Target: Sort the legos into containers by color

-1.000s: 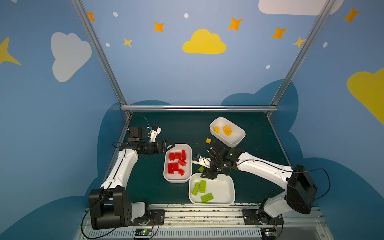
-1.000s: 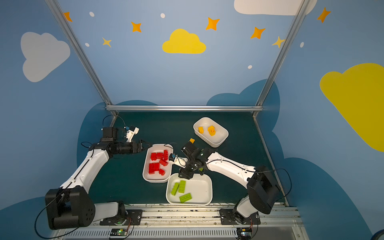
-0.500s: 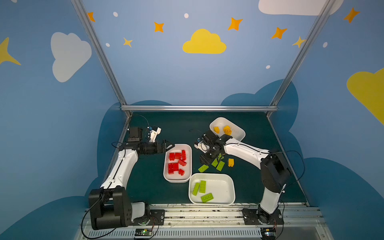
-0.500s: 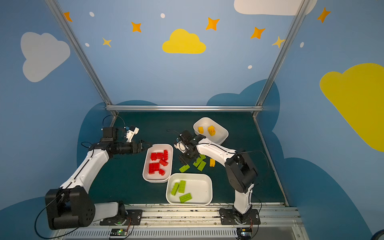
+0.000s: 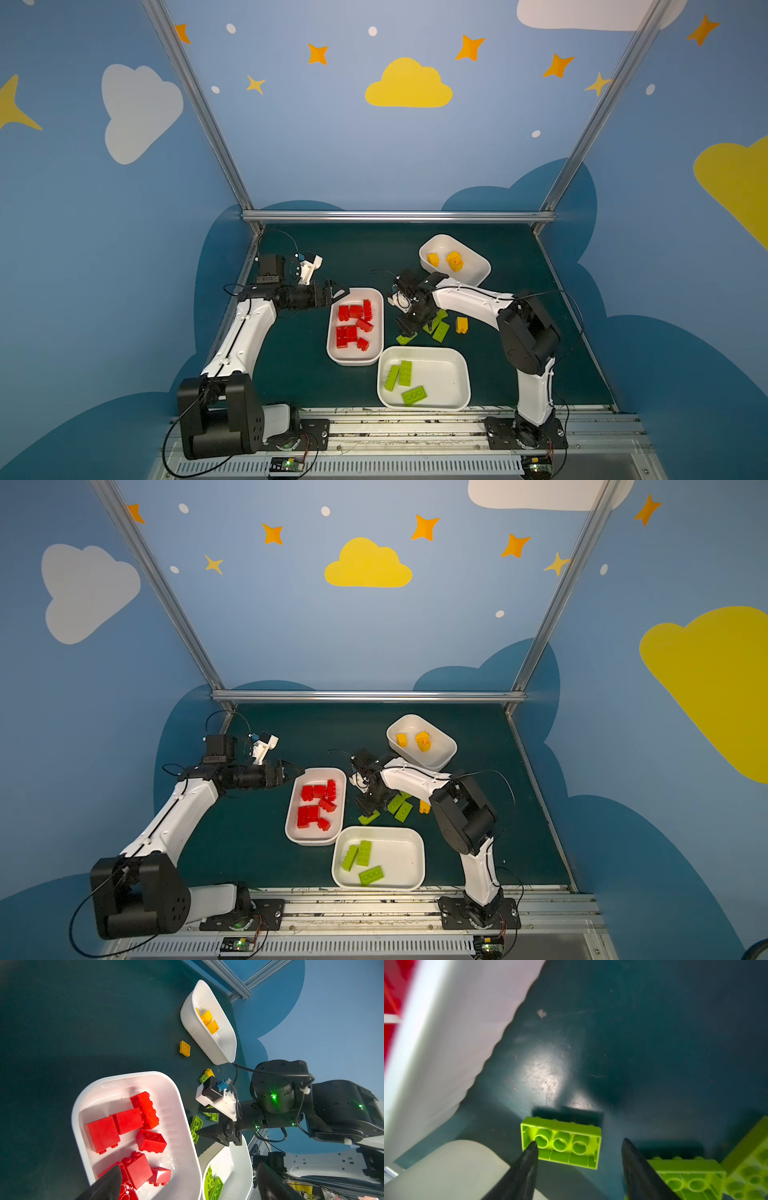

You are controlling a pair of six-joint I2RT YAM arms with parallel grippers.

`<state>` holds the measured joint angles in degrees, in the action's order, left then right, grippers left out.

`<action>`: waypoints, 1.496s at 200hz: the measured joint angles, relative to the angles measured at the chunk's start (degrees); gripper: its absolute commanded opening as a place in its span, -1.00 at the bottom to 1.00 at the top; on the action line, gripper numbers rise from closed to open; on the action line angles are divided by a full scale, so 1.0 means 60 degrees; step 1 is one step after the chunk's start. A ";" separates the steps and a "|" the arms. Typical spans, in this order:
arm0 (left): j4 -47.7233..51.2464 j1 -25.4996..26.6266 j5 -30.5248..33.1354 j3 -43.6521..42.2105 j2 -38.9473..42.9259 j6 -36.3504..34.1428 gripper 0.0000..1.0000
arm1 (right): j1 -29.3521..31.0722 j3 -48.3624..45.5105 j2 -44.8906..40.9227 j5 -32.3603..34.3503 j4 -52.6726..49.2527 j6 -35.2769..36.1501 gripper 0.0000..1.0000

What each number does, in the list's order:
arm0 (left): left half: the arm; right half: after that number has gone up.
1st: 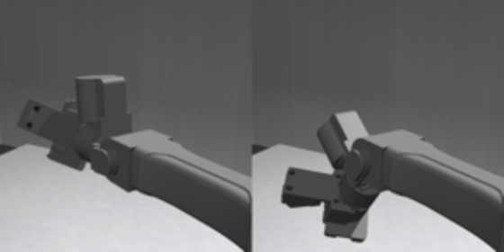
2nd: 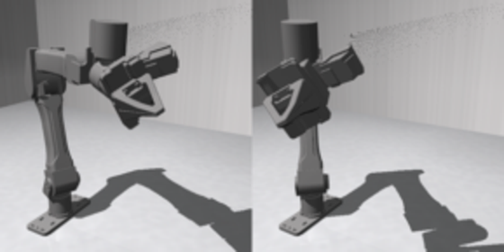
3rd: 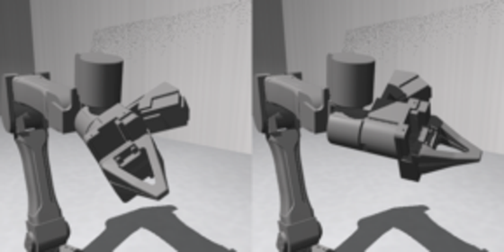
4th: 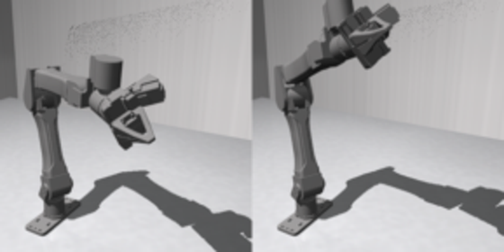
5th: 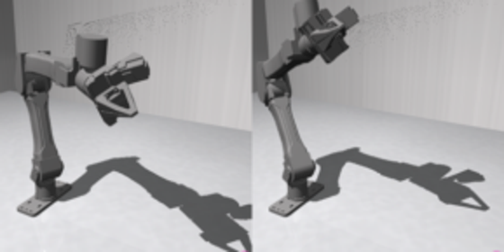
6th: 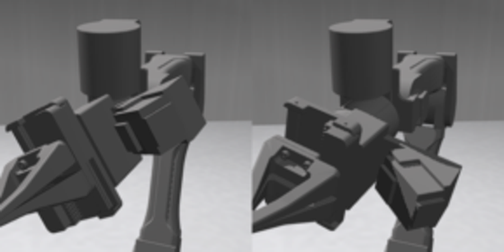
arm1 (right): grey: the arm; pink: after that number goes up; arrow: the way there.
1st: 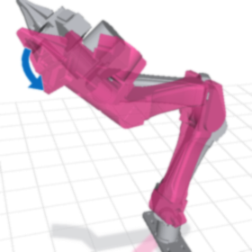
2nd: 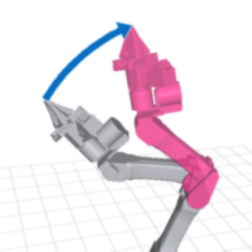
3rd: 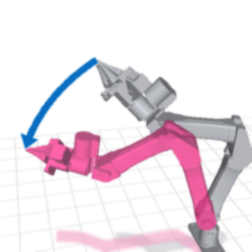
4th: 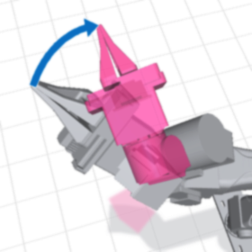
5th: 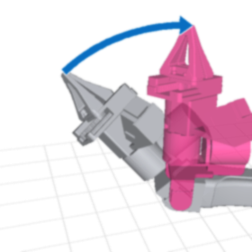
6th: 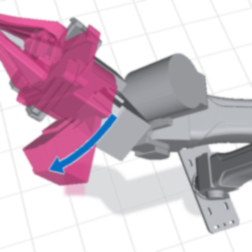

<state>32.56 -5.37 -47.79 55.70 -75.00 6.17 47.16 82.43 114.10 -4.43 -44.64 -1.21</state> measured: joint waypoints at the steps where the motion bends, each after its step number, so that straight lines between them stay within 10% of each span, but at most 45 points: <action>1: 0.0000 0.0000 0.0000 0.0000 0.0000 0.0000 0.99 | 0.0007 0.0000 0.0022 0.0022 -0.0004 0.0004 0.24; 150: -0.0095 0.0000 0.0000 -0.0004 -0.0262 -0.0036 0.99 | -0.0007 0.0200 0.0229 0.0521 -0.0441 0.0047 0.00; 299: -0.0178 0.0000 0.0000 -0.0018 -0.0692 -0.0062 0.99 | -0.0441 0.0375 -0.0047 0.0029 -0.0685 -0.0098 0.22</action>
<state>31.48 -5.37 -47.79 55.59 -79.15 5.80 44.51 84.68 113.82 -4.25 -48.75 -1.80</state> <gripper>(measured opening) 0.995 0.603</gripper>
